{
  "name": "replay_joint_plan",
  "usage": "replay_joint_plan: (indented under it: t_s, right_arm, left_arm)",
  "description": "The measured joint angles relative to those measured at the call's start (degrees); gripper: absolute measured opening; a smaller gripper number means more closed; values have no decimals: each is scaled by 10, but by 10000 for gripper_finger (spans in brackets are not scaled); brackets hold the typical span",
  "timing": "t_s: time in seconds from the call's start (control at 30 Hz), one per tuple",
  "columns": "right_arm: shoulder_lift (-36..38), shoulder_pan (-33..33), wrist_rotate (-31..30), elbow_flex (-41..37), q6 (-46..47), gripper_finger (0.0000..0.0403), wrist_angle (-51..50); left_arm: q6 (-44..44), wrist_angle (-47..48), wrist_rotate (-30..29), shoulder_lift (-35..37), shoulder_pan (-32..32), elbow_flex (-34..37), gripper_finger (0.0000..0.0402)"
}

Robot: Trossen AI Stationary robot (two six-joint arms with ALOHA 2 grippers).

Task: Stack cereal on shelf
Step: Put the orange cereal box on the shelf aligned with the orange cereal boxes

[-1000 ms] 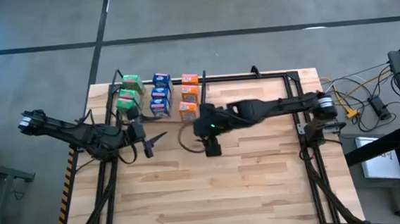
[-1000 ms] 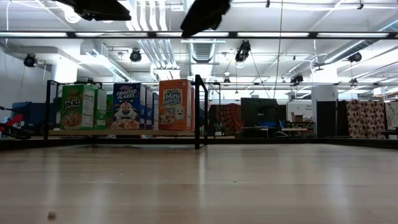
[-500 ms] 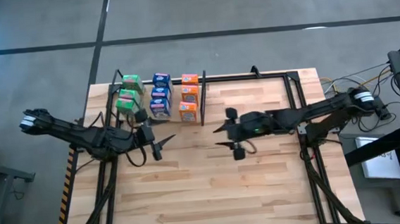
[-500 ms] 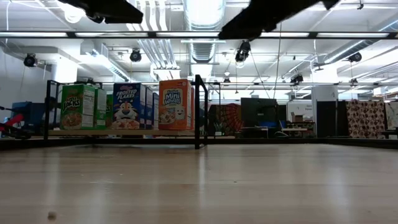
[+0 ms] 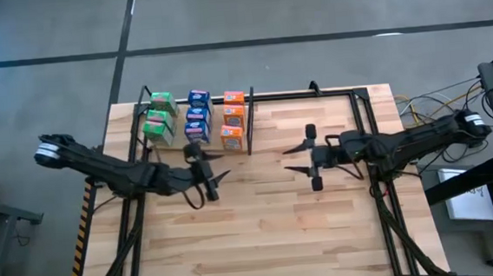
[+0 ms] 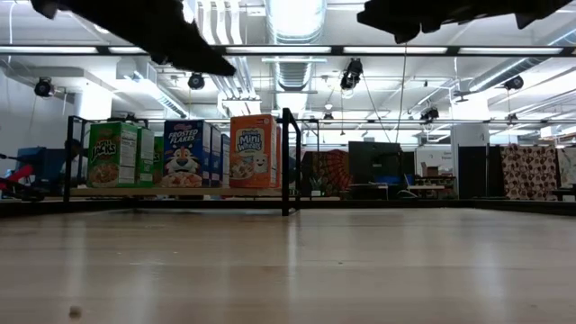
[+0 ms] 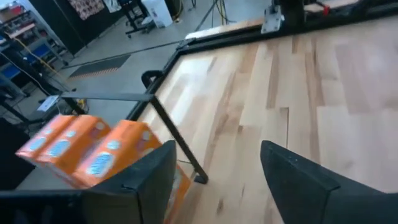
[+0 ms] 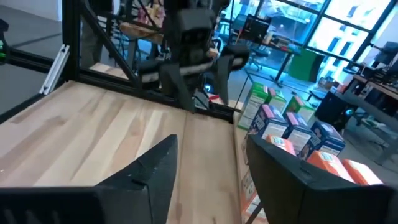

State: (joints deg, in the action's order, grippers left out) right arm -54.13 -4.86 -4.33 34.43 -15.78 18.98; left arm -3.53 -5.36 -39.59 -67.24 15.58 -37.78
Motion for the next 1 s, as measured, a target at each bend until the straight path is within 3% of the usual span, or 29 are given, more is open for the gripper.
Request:
replay_joint_plan:
  t_s: [0.17,0.37,0.53,0.77,1.0]
  right_arm:
    - [18,0,-2,-10,-5,131,-2]
    - [20,0,-2,-12,-20,57,-17]
    - [20,0,-3,-12,-33,18,-25]
    - [19,0,-3,-12,-39,9,-28]
    - [19,0,-18,-12,-46,9,-29]
  left_arm:
    - [-15,-55,-2,-80,-8,0,169]
    - [-6,-107,-5,-169,-48,0,78]
    - [3,-163,-7,-249,-92,0,8]
    - [14,-211,-19,-315,-125,0,7]
    - [16,-223,-19,-329,-133,0,1]
